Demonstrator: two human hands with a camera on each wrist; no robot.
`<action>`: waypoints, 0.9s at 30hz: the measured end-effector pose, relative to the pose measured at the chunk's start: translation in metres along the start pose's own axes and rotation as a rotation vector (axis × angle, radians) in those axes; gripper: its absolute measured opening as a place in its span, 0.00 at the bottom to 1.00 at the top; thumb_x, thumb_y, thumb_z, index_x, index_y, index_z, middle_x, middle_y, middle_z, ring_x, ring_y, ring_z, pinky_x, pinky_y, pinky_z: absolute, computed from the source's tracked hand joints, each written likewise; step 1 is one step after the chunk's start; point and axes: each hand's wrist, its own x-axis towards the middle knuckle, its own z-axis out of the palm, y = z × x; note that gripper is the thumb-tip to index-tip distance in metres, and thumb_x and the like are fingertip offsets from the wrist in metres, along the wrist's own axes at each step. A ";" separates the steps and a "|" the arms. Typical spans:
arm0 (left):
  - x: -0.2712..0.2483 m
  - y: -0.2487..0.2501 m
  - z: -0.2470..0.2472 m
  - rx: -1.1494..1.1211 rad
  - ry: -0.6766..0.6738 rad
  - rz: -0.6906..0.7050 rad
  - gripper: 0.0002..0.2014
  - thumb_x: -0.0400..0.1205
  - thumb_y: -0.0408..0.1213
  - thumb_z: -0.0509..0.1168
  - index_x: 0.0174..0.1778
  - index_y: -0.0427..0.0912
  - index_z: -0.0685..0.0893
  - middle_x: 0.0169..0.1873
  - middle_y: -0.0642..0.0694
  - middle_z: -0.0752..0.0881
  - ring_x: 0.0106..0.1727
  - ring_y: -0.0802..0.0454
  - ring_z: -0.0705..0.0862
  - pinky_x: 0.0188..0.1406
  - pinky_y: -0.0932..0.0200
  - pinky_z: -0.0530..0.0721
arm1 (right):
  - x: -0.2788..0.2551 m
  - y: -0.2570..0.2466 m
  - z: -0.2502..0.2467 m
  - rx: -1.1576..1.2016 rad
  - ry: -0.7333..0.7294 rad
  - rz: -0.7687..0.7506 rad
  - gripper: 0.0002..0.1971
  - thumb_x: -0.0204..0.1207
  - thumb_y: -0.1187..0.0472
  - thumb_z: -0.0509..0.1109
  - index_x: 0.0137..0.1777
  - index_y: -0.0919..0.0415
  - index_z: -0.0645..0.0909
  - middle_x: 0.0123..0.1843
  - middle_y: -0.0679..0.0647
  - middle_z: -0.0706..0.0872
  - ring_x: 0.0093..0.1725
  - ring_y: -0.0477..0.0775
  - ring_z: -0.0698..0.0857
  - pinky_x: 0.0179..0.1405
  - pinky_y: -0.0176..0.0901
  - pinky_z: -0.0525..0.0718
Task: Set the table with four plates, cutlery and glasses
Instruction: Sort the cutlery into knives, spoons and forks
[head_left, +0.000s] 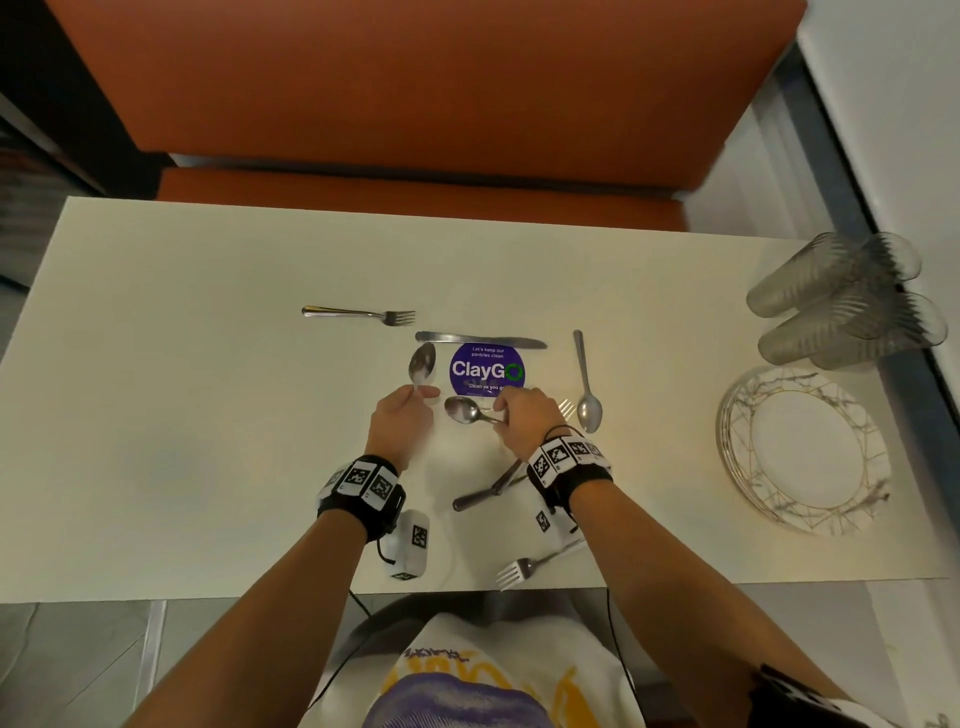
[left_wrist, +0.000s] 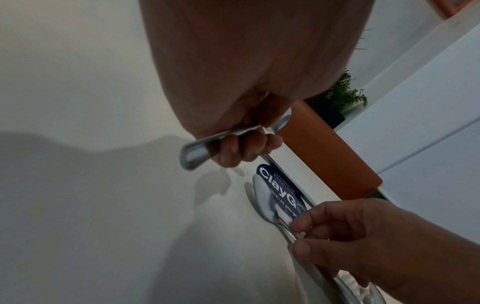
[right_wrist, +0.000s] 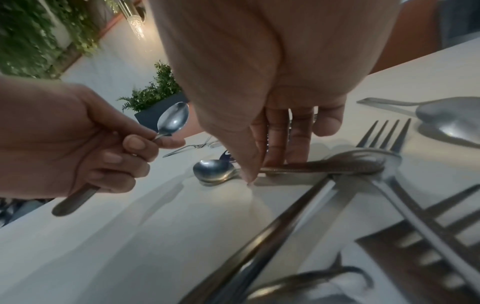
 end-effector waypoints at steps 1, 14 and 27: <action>0.001 0.000 0.000 0.010 0.007 0.001 0.17 0.92 0.35 0.52 0.55 0.43 0.89 0.26 0.50 0.81 0.27 0.53 0.75 0.27 0.59 0.71 | 0.000 0.000 0.000 0.015 -0.010 0.011 0.13 0.80 0.56 0.73 0.63 0.53 0.80 0.57 0.54 0.87 0.58 0.57 0.83 0.62 0.54 0.83; -0.002 0.027 0.024 -0.133 -0.068 0.003 0.17 0.94 0.35 0.51 0.59 0.34 0.85 0.44 0.34 0.89 0.44 0.38 0.92 0.43 0.38 0.94 | 0.003 -0.028 -0.040 0.669 0.163 0.132 0.05 0.77 0.62 0.76 0.49 0.52 0.88 0.45 0.45 0.90 0.45 0.45 0.88 0.53 0.37 0.86; -0.015 0.036 0.036 -0.127 -0.131 -0.027 0.14 0.92 0.37 0.52 0.48 0.37 0.80 0.37 0.40 0.83 0.22 0.52 0.75 0.19 0.62 0.66 | -0.007 -0.048 -0.034 0.546 0.188 -0.005 0.08 0.79 0.59 0.73 0.46 0.55 0.94 0.42 0.48 0.94 0.43 0.47 0.89 0.47 0.37 0.84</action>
